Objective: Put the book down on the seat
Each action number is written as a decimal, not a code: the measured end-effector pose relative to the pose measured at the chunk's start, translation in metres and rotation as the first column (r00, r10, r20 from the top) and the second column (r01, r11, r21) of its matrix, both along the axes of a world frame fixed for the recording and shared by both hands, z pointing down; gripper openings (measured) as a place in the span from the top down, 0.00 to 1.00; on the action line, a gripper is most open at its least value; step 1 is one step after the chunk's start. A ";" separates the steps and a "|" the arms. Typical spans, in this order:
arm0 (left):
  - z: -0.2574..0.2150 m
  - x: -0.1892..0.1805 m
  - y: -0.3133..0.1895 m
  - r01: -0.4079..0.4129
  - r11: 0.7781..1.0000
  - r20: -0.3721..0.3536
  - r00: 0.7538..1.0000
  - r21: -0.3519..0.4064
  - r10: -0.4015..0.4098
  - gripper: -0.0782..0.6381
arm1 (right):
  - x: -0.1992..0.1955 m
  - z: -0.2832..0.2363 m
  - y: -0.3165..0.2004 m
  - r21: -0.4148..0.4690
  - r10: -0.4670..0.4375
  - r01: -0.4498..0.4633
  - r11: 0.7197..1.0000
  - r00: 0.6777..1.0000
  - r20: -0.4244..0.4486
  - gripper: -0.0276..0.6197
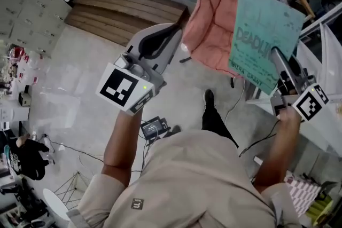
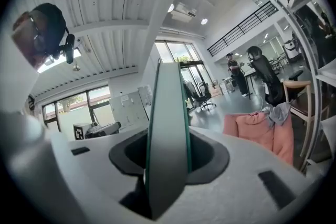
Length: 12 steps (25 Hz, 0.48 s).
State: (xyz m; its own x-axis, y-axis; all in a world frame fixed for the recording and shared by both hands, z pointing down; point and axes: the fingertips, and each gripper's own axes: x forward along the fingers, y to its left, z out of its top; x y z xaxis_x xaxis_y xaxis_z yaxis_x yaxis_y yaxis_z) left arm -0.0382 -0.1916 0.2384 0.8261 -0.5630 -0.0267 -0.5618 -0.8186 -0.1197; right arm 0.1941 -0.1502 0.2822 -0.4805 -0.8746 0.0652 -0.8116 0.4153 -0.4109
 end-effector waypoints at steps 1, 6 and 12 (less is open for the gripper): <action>0.000 0.002 0.000 0.011 1.000 0.006 1.000 0.002 -0.011 0.86 | 0.002 0.001 -0.003 0.002 -0.015 0.015 1.000 1.000 0.002 0.73; 0.009 0.016 -0.004 0.073 0.997 0.002 0.997 0.004 -0.073 0.86 | 0.008 0.009 -0.020 0.023 -0.095 0.095 0.995 0.995 -0.010 0.73; 0.049 0.040 -0.031 0.065 0.998 0.047 0.997 -0.009 -0.064 0.86 | 0.022 0.042 -0.056 -0.004 -0.111 0.111 0.994 0.994 0.011 0.73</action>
State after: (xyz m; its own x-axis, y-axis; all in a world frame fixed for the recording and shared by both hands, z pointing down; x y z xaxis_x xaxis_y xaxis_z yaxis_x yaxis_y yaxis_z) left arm 0.0014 -0.2231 0.2874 0.7882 -0.6152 0.0168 -0.6075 -0.7821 -0.1387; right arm 0.2162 -0.2064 0.3246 -0.5752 -0.8156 0.0630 -0.7561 0.5006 -0.4216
